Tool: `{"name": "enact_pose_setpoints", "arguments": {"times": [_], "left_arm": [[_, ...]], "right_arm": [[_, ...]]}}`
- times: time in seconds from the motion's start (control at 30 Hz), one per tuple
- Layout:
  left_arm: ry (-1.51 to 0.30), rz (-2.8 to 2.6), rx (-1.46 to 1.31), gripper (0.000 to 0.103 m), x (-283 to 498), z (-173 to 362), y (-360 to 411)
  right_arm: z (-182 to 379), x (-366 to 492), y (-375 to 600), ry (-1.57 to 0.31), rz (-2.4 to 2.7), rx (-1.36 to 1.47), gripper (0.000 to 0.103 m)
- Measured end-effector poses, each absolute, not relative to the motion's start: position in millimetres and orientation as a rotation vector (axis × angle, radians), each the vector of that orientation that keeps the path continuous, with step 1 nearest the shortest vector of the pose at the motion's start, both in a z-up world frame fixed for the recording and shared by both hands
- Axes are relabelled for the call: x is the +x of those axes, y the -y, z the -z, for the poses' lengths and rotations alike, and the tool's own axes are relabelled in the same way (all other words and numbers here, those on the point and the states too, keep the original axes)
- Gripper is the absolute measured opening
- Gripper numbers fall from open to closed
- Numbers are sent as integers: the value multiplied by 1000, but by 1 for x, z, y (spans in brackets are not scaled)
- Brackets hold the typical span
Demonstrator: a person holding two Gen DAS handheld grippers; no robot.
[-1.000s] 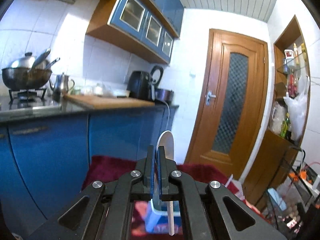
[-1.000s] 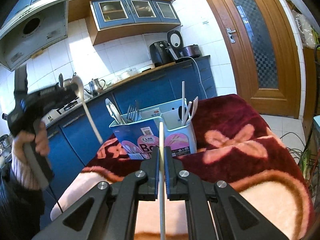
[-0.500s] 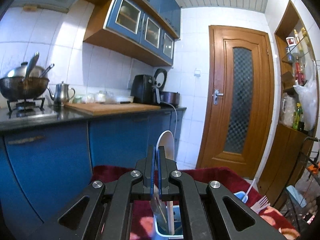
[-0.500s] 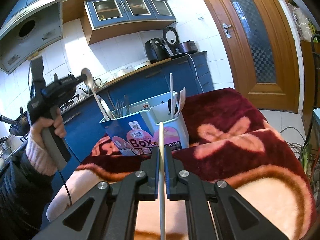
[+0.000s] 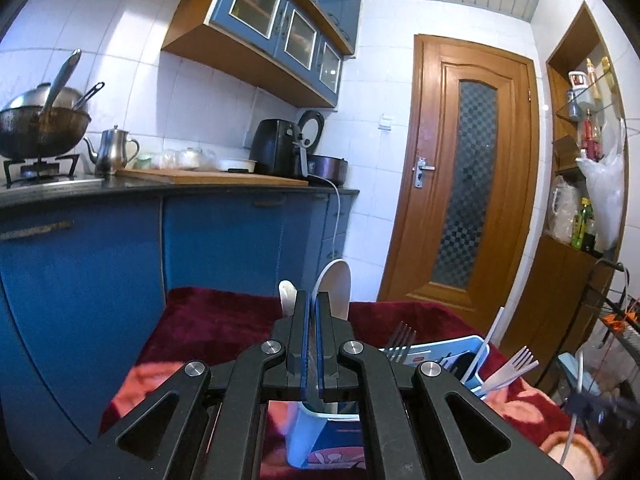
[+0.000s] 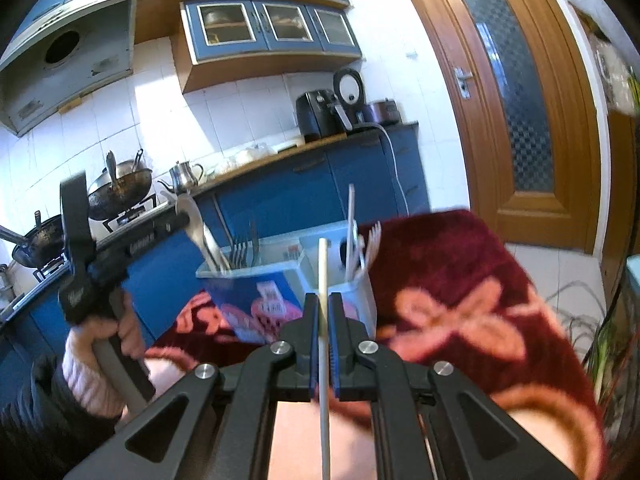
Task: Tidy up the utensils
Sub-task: 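Lower the spoon and chopstick into the blue holder with both tools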
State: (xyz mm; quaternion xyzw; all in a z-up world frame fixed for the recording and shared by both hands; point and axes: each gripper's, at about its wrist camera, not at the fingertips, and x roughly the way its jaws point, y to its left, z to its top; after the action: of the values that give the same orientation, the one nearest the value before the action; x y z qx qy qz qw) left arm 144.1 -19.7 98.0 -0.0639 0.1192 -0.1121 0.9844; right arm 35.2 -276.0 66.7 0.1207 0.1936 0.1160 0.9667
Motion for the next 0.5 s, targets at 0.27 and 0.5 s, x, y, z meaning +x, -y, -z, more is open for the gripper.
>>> {"name": "enact_pose_setpoints", "arguments": {"times": [0.27, 0.5], "left_arm": [[-240, 243, -147, 2, 142, -96, 19], [-254, 246, -175, 2, 147, -93, 16]], "right_arm": [[-107, 76, 271, -289, -190, 194, 6], [-138, 111, 268, -154, -134, 194, 6]]}}
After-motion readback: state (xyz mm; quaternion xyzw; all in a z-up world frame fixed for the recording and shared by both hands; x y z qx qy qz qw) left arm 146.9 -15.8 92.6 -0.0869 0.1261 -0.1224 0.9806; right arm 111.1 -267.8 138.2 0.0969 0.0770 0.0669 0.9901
